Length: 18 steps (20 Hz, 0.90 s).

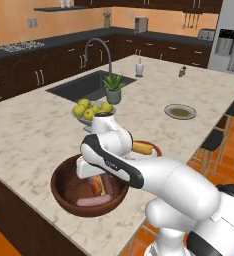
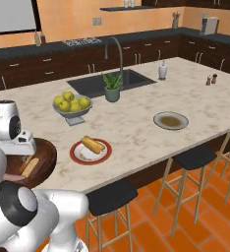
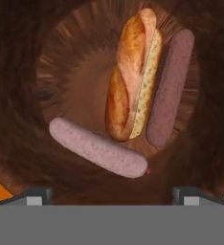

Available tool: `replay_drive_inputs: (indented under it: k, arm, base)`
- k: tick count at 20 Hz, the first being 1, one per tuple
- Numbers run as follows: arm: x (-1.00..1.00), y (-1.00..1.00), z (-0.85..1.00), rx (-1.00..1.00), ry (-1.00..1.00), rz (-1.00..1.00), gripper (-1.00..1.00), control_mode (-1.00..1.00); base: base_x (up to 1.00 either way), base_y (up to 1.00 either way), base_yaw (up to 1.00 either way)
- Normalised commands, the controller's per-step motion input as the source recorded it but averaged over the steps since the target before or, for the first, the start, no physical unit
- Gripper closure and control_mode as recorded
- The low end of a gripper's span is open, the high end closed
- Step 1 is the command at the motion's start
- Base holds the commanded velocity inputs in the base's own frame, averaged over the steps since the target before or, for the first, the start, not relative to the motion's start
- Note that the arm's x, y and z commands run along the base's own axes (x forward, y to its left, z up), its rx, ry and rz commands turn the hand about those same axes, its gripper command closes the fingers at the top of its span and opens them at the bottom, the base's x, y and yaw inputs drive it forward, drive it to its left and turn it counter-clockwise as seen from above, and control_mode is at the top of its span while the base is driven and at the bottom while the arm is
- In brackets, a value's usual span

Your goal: Place one bun and one sausage from the bowl on each plate.

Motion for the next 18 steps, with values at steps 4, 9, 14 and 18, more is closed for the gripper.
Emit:
replay_drive_inputs:
  k: [4,9,14,18]
  arm:
    - [0.45,-0.09,-0.40,0.00,0.06,-0.11,-1.00,-1.00]
    - [0.74,0.11,-0.41,-0.01,0.05,-0.35,-1.00,-1.00]
    - [0.20,0.07,-0.18,0.00,0.01,-0.01,-1.00,-1.00]
    - [0.00,0.16,-0.34,-0.01,0.05,0.00,-1.00,-1.00]
  base:
    - [0.00,0.00,0.00]
    - [0.00,0.00,0.00]
    - [0.00,0.00,0.00]
    - [0.00,0.00,0.00]
